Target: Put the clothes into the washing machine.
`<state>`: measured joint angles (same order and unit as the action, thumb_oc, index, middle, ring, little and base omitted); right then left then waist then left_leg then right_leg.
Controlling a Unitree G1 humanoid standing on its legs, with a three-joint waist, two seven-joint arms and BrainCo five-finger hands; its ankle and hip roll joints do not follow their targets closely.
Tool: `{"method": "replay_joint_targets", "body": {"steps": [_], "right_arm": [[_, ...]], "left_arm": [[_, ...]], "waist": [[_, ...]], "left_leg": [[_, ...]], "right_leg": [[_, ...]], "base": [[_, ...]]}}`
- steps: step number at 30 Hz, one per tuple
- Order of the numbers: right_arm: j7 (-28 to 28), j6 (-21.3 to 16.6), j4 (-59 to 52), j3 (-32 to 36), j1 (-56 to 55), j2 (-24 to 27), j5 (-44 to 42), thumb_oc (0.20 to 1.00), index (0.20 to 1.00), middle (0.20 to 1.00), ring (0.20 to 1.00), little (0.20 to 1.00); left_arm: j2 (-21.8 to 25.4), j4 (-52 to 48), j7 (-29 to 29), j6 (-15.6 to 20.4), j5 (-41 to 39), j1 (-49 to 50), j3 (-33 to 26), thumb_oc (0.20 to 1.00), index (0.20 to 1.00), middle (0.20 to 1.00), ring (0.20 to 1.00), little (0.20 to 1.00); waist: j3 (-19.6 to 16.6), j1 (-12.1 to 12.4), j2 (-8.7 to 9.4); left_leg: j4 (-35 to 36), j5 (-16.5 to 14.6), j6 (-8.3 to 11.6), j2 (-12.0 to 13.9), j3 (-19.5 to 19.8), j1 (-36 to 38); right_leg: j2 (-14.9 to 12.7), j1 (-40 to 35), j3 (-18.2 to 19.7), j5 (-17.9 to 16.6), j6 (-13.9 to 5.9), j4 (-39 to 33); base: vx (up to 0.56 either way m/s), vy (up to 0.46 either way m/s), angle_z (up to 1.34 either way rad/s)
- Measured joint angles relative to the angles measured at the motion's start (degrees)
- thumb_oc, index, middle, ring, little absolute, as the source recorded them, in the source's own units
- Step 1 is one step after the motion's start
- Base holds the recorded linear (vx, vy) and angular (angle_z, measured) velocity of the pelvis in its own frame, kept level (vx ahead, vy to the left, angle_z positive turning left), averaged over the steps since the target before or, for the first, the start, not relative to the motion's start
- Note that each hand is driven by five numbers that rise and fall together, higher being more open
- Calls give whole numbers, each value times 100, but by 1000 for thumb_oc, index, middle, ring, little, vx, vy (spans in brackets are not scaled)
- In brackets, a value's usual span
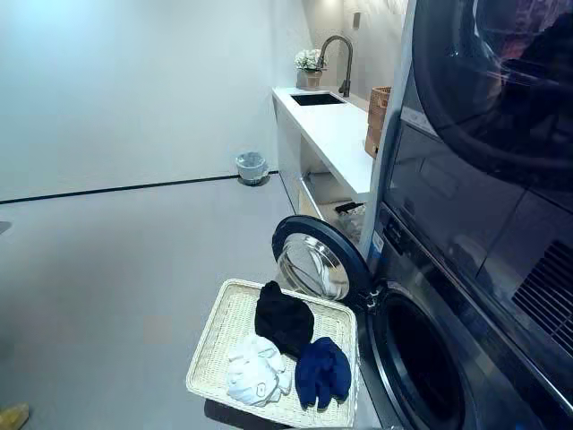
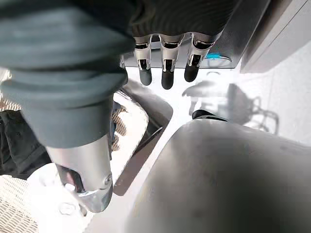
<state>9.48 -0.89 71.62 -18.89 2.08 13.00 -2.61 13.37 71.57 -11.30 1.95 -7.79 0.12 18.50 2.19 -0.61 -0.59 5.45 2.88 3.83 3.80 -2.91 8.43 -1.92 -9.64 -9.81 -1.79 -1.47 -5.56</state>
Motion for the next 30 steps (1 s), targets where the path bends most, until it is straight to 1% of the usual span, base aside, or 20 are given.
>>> {"method": "replay_joint_targets", "body": {"steps": [5, 15, 20, 24, 25, 28, 30], "right_arm": [[1, 1, 0, 1, 1, 5, 24, 1000, 1000, 1000, 1000, 1000], [0, 2, 2, 2, 1, 8, 24, 1000, 1000, 1000, 1000, 1000], [0, 3, 3, 3, 1, 10, 23, 1000, 1000, 1000, 1000, 1000], [-1, 2, 13, 3, 2, 17, 21, 1000, 1000, 1000, 1000, 1000], [-1, 2, 16, 2, 3, 20, 20, 1000, 1000, 1000, 1000, 1000], [-2, 2, 33, 3, 3, 35, 19, 1000, 1000, 1000, 1000, 1000], [0, 2, 51, -1, 4, 52, 18, 1000, 1000, 1000, 1000, 1000]], "left_arm": [[0, 0, -40, -21, -6, 0, -2, 1000, 1000, 1000, 1000, 1000], [-4, 0, 47, -14, -7, 1, -2, 1000, 1000, 1000, 1000, 1000], [-18, 0, 503, 82, 5, 1, -2, 1000, 1000, 1000, 1000, 1000], [-37, 0, 984, 293, 18, -4, -6, 1000, 1000, 1000, 1000, 1000], [-50, 0, 1206, 404, 15, -6, -11, 1000, 1000, 1000, 1000, 1000], [-86, -4, 1664, 586, 22, -13, -109, 1000, 1000, 1000, 1000, 1000], [-91, -21, 2176, 741, 192, -26, -174, 1000, 1000, 1000, 1000, 1000]], "waist": [[26, 1, -39], [36, 1, -47], [57, 3, -40], [84, 0, -38], [100, 2, -26], [138, 1, -19], [175, 1, -28]], "left_leg": [[0, 0, 0, 0, 0, 0], [0, -2, 2, 2, -1, -4], [0, -2, 2, 3, -2, -22], [-1, -2, 2, 2, -2, -60], [-2, -1, 1, 0, -2, -71], [-2, -1, 2, -3, -2, -89], [-3, -1, 3, -5, -1, -95]], "right_leg": [[0, 0, -1, 0, 0, 0], [0, 7, 2, 2, 1, 0], [1, 43, 3, 2, 1, 0], [1, 80, 5, 2, 1, 0], [1, 81, 4, 1, 0, 0], [1, 86, 3, 1, 0, 0], [1, 96, 3, 5, -3, 0]], "base": [[79, -21, 3], [0, 0, 0], [0, 0, 0], [37, 5, 0], [53, 4, 0], [58, 4, 0], [31, 8, 0]]}}
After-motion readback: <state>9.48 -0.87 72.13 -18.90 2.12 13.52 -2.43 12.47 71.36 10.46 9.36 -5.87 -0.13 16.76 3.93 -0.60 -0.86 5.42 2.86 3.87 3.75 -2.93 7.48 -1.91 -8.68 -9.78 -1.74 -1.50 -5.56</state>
